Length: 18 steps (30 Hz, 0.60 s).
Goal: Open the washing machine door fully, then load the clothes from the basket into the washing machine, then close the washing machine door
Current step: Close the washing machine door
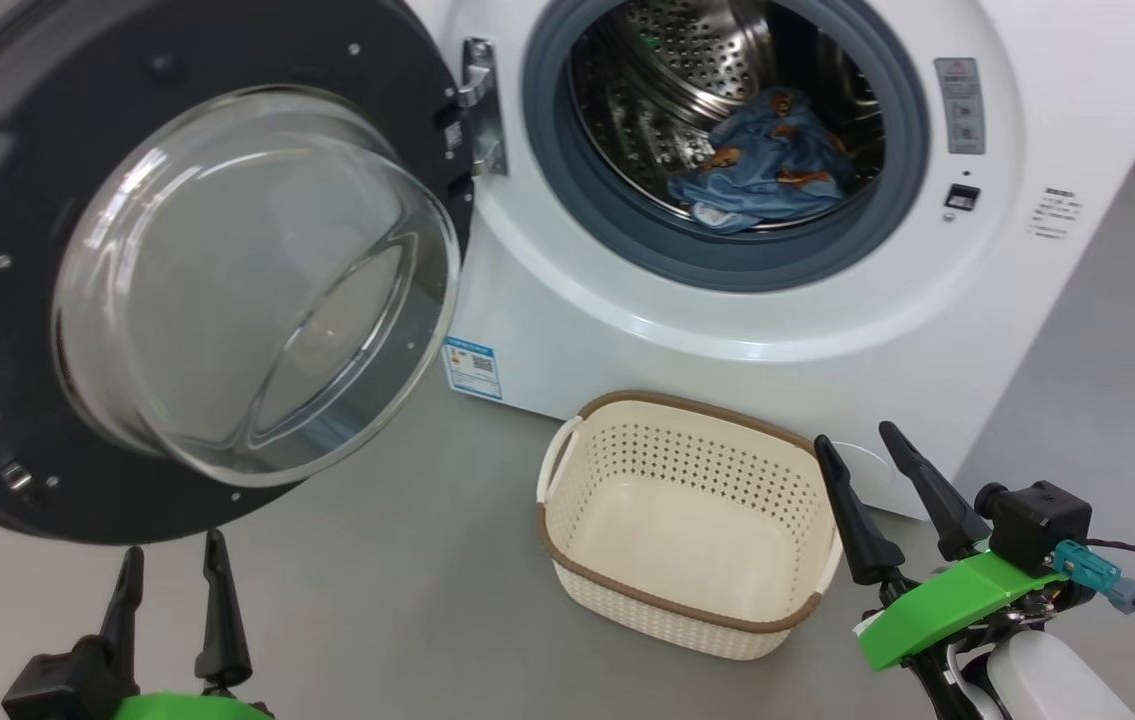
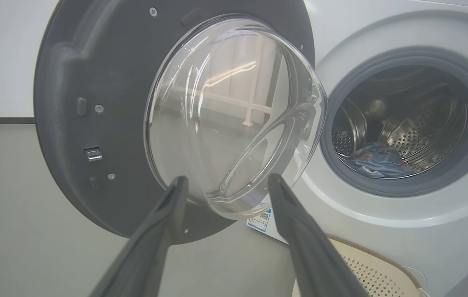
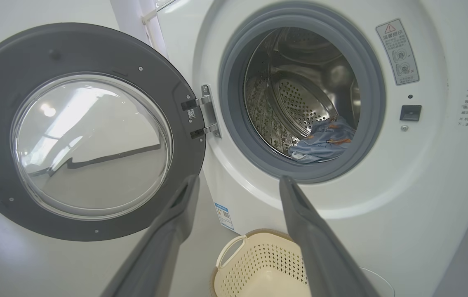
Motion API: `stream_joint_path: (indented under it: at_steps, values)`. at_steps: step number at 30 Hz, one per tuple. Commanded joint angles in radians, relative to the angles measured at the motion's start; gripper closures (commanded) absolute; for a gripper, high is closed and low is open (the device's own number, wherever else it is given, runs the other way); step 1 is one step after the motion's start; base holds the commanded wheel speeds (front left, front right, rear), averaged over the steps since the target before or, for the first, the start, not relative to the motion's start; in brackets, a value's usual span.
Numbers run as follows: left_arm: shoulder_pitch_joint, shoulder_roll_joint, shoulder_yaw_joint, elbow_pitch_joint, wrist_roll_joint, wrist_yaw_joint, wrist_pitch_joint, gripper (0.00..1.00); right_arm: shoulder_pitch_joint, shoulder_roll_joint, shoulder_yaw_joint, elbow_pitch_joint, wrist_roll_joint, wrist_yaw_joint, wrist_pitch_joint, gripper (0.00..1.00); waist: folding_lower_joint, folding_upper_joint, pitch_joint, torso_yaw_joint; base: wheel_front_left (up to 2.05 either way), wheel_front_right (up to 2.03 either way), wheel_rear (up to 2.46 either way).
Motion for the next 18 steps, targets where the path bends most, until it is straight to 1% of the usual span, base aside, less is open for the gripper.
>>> stream_joint_path:
  at_steps: [1,8,18]
  values:
    - [-0.011,0.025,0.028,-0.032,0.007,0.004,-0.001,0.00,-0.005,0.000,0.021,-0.026,0.002,0.006,-0.008,0.00,0.0000,0.0000,-0.001,0.027,0.00,0.00,0.00]
    - [-0.010,0.032,0.030,-0.039,0.004,0.013,-0.003,0.00,-0.007,0.006,0.027,-0.025,0.005,0.006,-0.008,0.00,0.0000,0.0000,-0.004,0.050,0.00,0.00,0.00]
    - [-0.006,0.035,0.029,-0.045,-0.001,0.024,-0.004,0.00,-0.005,0.005,0.035,-0.023,0.011,0.006,-0.008,0.00,0.0000,0.0000,-0.010,0.054,0.00,0.00,0.00]
